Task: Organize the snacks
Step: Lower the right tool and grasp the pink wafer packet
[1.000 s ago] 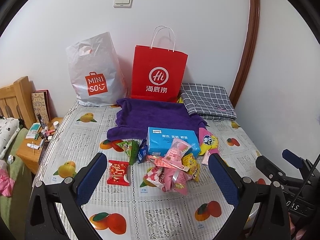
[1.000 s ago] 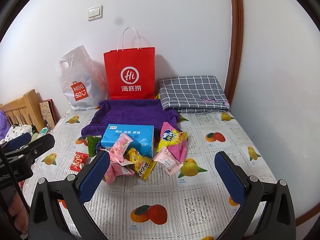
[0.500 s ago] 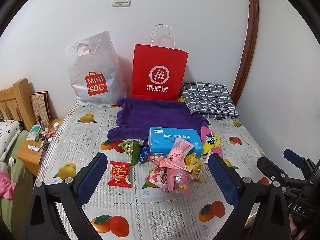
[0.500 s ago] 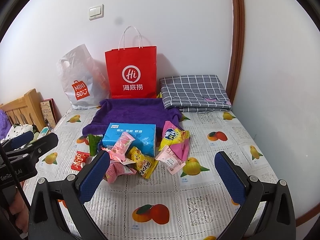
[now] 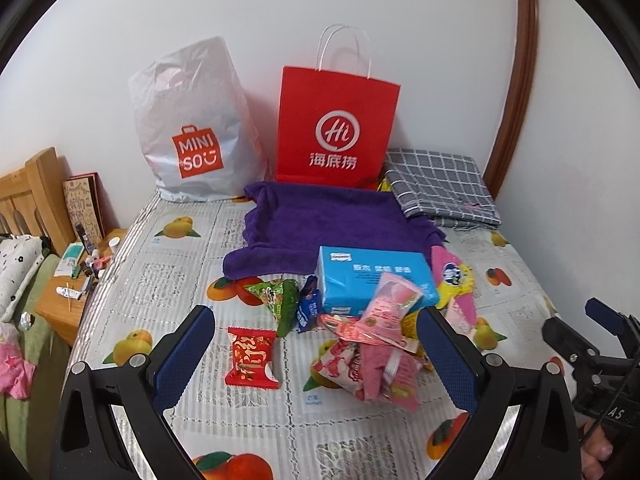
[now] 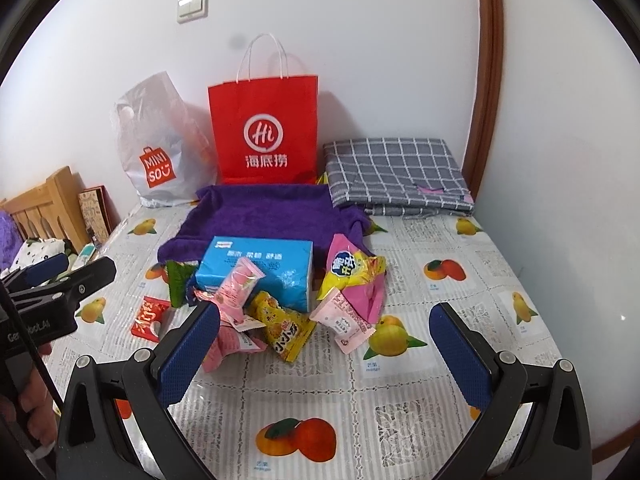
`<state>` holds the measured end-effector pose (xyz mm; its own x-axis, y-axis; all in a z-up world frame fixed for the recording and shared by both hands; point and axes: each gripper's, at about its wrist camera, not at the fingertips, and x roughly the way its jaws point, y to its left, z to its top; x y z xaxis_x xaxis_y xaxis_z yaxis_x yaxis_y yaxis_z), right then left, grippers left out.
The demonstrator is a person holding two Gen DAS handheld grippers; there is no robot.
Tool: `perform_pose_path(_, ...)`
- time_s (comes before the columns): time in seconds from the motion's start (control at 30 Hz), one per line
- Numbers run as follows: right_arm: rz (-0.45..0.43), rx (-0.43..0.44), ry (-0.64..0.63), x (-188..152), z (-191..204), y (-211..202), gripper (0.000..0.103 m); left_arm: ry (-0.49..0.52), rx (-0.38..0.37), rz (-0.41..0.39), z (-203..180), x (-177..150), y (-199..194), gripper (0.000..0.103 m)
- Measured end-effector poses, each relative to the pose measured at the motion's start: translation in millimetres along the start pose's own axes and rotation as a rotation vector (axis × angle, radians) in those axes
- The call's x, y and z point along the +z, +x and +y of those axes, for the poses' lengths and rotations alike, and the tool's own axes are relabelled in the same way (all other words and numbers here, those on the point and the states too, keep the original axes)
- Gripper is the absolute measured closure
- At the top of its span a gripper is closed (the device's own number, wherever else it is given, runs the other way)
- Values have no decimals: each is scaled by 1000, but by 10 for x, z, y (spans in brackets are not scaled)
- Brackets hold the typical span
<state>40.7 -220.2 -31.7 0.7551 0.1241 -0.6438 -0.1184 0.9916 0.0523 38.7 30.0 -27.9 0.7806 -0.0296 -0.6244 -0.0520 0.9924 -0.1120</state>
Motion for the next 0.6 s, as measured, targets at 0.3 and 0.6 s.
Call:
perform_pose_path(0.3,85,-7,60,-172,-435,637,0,-32,-1,114,191,-166,566,14)
perform_pose_path(0.6,149,44,34,-384,-549,1217,13,-30,54,180,332,-266,894,14)
